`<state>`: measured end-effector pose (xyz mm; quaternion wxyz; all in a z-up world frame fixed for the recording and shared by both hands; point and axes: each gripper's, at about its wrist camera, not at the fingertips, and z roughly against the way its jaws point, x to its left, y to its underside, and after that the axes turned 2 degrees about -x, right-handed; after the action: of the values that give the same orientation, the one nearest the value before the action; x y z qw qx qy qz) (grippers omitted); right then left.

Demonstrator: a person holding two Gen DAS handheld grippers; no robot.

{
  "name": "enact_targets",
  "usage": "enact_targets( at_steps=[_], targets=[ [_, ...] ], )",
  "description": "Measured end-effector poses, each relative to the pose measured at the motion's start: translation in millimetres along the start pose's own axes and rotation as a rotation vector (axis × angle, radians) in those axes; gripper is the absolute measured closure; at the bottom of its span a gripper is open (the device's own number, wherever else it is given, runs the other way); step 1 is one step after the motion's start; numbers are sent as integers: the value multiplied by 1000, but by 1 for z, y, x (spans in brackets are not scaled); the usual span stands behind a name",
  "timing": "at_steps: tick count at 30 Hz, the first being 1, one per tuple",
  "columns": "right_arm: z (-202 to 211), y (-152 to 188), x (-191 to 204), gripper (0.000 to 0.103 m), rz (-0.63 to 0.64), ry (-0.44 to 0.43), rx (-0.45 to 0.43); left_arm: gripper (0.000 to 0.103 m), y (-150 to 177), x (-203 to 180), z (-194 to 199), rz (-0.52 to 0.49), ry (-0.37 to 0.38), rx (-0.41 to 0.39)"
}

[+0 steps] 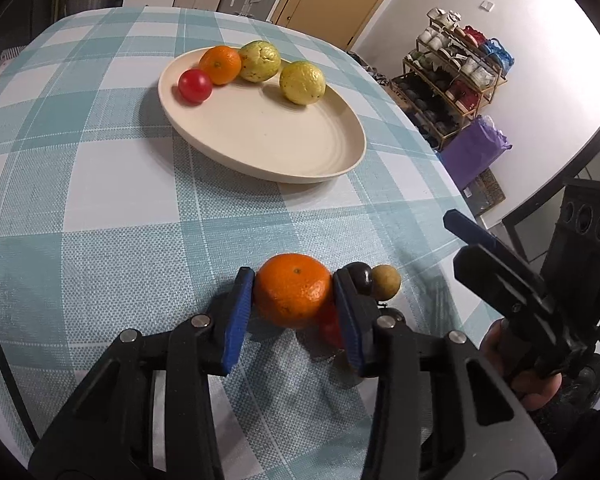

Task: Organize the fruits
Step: 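Grasp the large orange with the left tool, then lift the orange with the left tool while the right tool grasps the brown kiwi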

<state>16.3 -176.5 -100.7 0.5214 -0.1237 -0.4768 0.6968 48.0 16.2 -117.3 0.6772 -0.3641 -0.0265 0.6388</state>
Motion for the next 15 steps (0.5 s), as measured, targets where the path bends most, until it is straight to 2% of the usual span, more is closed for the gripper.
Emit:
enact_targets(
  at_steps=[5, 15],
  targets=[
    [0, 2, 1, 0, -4, -32, 24, 66, 1, 8, 6, 30, 7, -8],
    [-7, 11, 0, 1, -19, -30, 83, 66, 2, 22, 22, 63, 11, -43]
  ],
)
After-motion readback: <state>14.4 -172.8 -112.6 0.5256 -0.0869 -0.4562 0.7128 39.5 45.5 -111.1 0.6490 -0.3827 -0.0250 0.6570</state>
